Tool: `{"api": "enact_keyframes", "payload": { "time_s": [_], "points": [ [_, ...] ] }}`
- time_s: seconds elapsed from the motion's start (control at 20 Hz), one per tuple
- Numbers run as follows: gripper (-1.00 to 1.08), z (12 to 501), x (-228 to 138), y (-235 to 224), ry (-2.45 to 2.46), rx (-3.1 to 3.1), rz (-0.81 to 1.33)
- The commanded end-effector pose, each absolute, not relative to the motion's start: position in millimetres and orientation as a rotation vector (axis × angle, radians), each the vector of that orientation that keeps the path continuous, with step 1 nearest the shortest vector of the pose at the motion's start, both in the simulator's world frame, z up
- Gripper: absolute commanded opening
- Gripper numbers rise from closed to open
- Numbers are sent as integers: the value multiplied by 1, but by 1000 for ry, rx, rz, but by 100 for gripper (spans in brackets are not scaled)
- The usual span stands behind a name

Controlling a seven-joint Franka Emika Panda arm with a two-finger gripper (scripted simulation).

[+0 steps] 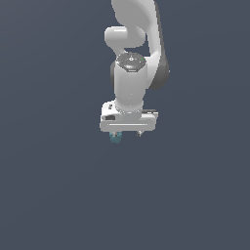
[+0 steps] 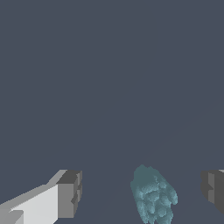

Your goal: Pick up the object and move it to a goal position.

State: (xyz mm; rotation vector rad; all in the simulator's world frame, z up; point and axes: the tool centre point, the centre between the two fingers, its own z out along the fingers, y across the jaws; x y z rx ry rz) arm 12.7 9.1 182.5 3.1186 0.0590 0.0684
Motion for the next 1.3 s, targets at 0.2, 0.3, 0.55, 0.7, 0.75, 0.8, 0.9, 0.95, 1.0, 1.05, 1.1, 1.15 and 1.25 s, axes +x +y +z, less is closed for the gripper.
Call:
{"api": "enact_keyframes", "payload": {
  "time_s": [0.2, 0.3, 0.55, 0.7, 0.75, 0.8, 0.9, 0.95, 1.0, 1.05, 1.1, 1.15, 1.25],
  "points": [
    [100, 186, 14, 3, 28, 3122, 71],
    [100, 189, 15, -5, -8, 3125, 75],
    [100, 195, 17, -14, -51, 3128, 80],
    [100, 193, 15, -13, -45, 3128, 78],
    [100, 191, 14, -14, -46, 3128, 77],
    [100, 190, 13, -15, -47, 3129, 76],
    [100, 185, 9, -17, -49, 3130, 72],
    [100, 182, 7, -18, -50, 3130, 70],
    [100, 179, 4, -19, -51, 3130, 67],
    [100, 176, 1, -20, -52, 3131, 64],
    [100, 172, -3, -22, -53, 3132, 61],
    [100, 168, -6, -24, -55, 3132, 58],
    [100, 159, -15, -27, -59, 3134, 50]
  ]
}}
